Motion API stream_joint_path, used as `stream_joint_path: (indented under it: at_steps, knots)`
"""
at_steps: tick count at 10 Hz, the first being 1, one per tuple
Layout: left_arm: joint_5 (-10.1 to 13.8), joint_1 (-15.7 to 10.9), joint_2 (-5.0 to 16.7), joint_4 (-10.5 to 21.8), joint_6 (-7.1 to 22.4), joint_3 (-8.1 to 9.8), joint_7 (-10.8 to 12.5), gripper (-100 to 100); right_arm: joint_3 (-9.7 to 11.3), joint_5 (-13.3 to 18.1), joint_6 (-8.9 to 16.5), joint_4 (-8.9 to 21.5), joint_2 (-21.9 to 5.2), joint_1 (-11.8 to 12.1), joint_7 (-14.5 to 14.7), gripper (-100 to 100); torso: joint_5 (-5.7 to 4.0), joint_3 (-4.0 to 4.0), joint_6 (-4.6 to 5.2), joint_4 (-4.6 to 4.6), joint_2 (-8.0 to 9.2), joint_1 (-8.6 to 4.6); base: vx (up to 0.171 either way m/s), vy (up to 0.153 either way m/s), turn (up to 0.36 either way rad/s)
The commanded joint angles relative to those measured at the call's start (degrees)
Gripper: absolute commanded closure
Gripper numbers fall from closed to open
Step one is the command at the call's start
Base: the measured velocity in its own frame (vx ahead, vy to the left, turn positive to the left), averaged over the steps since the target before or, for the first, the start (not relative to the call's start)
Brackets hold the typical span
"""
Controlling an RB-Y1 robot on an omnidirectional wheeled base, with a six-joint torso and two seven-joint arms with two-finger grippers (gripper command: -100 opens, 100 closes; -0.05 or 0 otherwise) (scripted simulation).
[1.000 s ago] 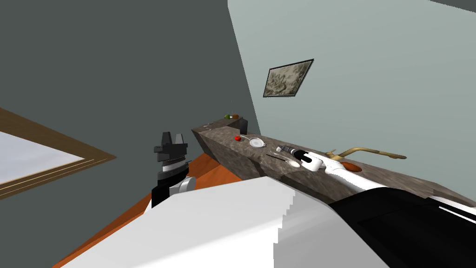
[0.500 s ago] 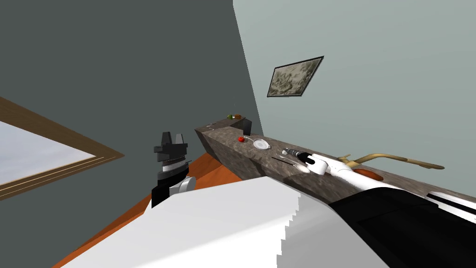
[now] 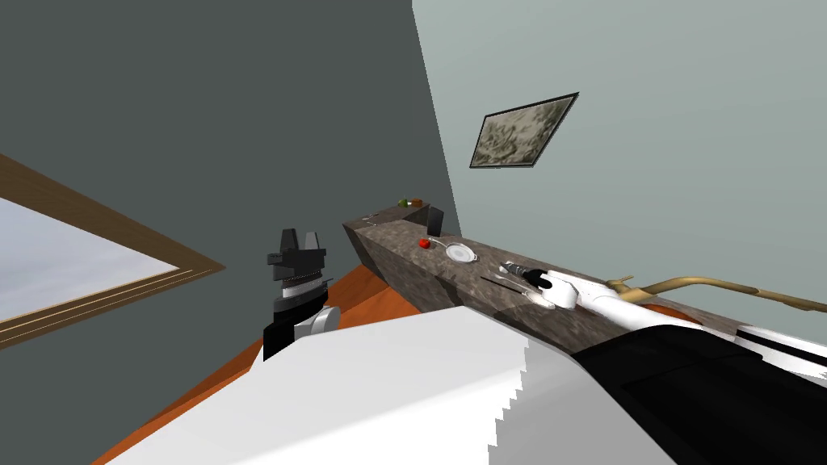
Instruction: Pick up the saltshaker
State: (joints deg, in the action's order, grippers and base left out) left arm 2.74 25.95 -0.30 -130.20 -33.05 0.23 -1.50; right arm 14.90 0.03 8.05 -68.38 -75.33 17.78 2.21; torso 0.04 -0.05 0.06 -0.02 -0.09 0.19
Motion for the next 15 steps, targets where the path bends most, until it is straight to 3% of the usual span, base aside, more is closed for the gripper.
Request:
stream_joint_path:
  at_steps: [1, 2, 3, 4, 5, 11, 13, 14, 15]
  knots:
    - [0.0, 0.0, 0.0, 0.0, 0.0, 0.00, 0.0, 0, 2.2, -0.3, 2.2, 1.7, -0.3, 0.3, -0.9, -100, 0.00, 0.00, 0.00, 0.00, 0.00, 0.00, 0.057, 0.065, 0.045]
    - [0.0, 0.0, 0.0, 0.0, 0.0, 0.00, 0.0, 0, 2.7, -0.5, 2.6, 1.9, -0.5, 0.4, -1.1, -100, 0.00, -0.03, 0.03, -0.01, -0.05, 0.04, 0.044, 0.051, -0.018]
    - [0.0, 0.0, 0.0, 0.0, 0.0, 0.00, 0.0, 0, 2.7, -0.2, 1.5, 2.7, 0.0, -0.5, -0.7, -100, 0.01, -0.01, 0.04, 0.00, 0.00, 0.01, 0.014, 0.018, -0.011]
    - [0.0, 0.0, 0.0, 0.0, 0.0, 0.00, 0.0, 0, 2.7, -0.2, 1.7, 2.7, 0.0, -0.4, -0.8, 0, -0.01, 0.04, 0.02, 0.02, 0.07, -0.08, 0.000, 0.000, 0.000]
    - [0.0, 0.0, 0.0, 0.0, 0.0, 0.01, 0.0, 0, 2.8, -0.8, 1.9, 4.6, 0.6, -0.6, -1.0, -100, -0.03, 0.07, 0.03, 0.03, 0.13, -0.14, -0.058, -0.004, 0.276]
    - [0.0, 0.0, 0.0, 0.0, 0.0, 0.01, 0.0, 0, 3.0, -2.3, 2.4, 9.5, 2.1, -1.2, -1.7, -100, -0.06, 0.23, 0.02, 0.09, 0.39, -0.26, -0.077, -0.025, 0.184]
    - [0.0, 0.0, 0.0, 0.0, 0.0, 0.01, 0.0, 0, 3.1, -3.2, 2.7, 12.4, 3.0, -1.6, -2.1, -100, -0.06, 0.24, 0.03, 0.10, 0.41, -0.30, -0.091, -0.033, 0.249]
    - [0.0, 0.0, 0.0, 0.0, 0.0, 0.00, 0.0, 0, 3.4, -2.9, 2.0, 12.1, 2.7, -1.8, -1.9, -100, -0.08, 0.29, 0.00, 0.11, 0.50, -0.37, -0.055, -0.026, 0.074]
    - [0.0, 0.0, 0.0, 0.0, 0.0, 0.01, 0.0, 0, 3.4, -3.0, 2.0, 12.4, 2.8, -1.9, -1.9, 100, -0.08, 0.24, 0.09, 0.10, 0.39, -0.34, -0.007, -0.003, -0.004]
